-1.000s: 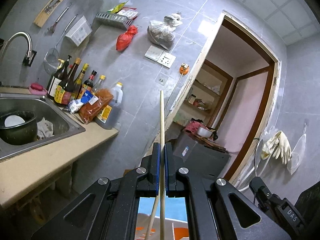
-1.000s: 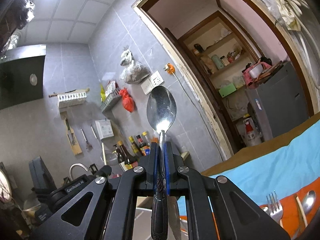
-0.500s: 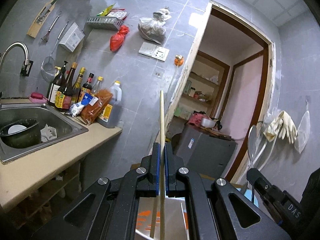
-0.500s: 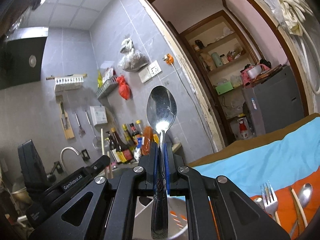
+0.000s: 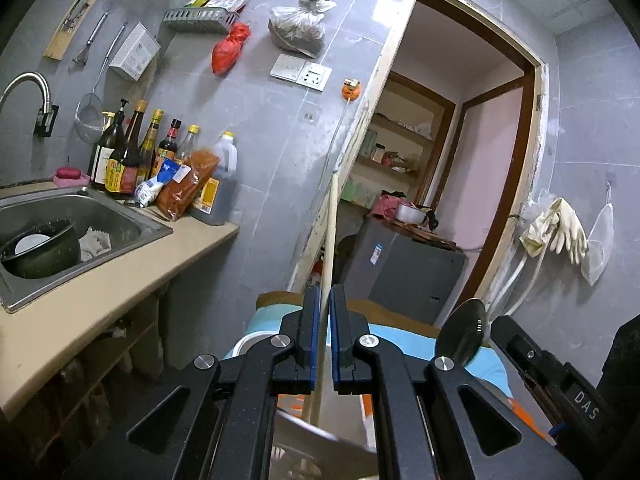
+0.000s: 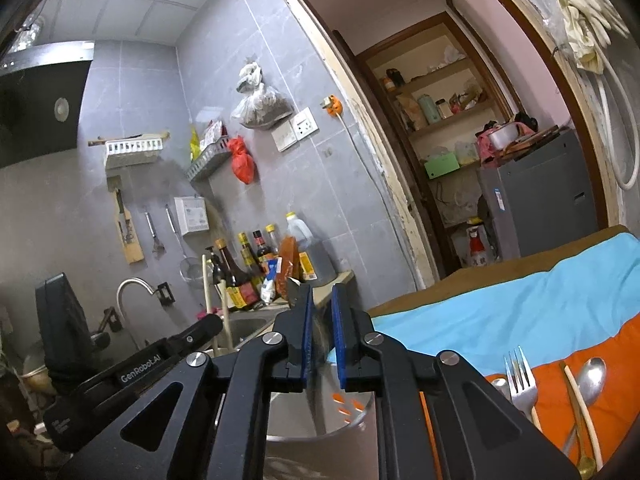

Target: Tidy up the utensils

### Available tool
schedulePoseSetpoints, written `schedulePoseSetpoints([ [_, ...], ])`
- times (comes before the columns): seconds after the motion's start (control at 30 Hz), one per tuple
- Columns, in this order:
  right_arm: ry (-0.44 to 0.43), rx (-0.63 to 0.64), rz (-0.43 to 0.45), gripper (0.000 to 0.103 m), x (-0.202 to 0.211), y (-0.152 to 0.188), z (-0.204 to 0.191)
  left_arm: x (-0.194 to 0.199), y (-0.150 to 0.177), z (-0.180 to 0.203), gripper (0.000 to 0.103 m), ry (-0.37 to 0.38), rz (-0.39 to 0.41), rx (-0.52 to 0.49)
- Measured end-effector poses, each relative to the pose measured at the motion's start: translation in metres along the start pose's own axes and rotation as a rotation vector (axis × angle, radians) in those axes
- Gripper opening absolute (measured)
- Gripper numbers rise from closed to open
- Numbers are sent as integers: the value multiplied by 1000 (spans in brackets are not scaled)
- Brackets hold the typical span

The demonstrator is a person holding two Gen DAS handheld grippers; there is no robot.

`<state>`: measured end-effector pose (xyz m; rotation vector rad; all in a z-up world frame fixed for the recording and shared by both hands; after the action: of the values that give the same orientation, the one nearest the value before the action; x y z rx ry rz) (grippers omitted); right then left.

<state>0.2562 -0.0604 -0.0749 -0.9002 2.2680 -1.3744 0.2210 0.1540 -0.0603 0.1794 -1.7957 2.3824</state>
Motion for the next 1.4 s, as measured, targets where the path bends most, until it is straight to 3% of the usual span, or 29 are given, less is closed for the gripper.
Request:
schedulePoseSetpoints([
  [0.1,2,0,6,23,6,-11,-3,7,-6,8,18,6,-15,-12],
  [0.23,27,3,4,25,21,-29,1,20,-18,28,24,21,-23,-38],
  [0.3,45,8,-2,31,29,-37,5,24,-25,39,33,25,-32,-50],
  [0.43,95,17,-19,54,51,-57,19,31,-34,67,44,27,-46,-73],
  [0.53,132,26,-28,64,69,-72,34,35,-36,90,60,27,-61,-94],
  [0.6,160,43,-32,77,82,-80,45,37,-35,107,78,30,-59,-113],
  [0.63,168,51,-32,82,87,-83,49,38,-33,116,82,32,-59,-124],
  [0.7,185,68,-40,84,97,-88,60,39,-28,133,91,34,-61,-143],
  [0.83,210,88,-51,103,117,-93,85,37,-12,163,94,38,-81,-161],
  [1.1,246,91,-93,103,138,-91,132,27,36,201,94,0,-153,-170],
  [1.4,295,17,-227,101,137,-65,183,-6,98,213,94,-31,-344,-182],
])
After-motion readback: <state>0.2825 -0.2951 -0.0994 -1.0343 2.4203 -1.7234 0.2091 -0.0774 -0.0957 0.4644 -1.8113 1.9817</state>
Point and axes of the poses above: each gripper's, at about its wrist camera, not at the fingertips, and x roughly against the way its jaws point, z to its right, y to its underside, the point moved 5 cm from there along -x, roughly the way its jaws point, and after that the axes turned 5 degrees about -x, right-handed, at the moved point
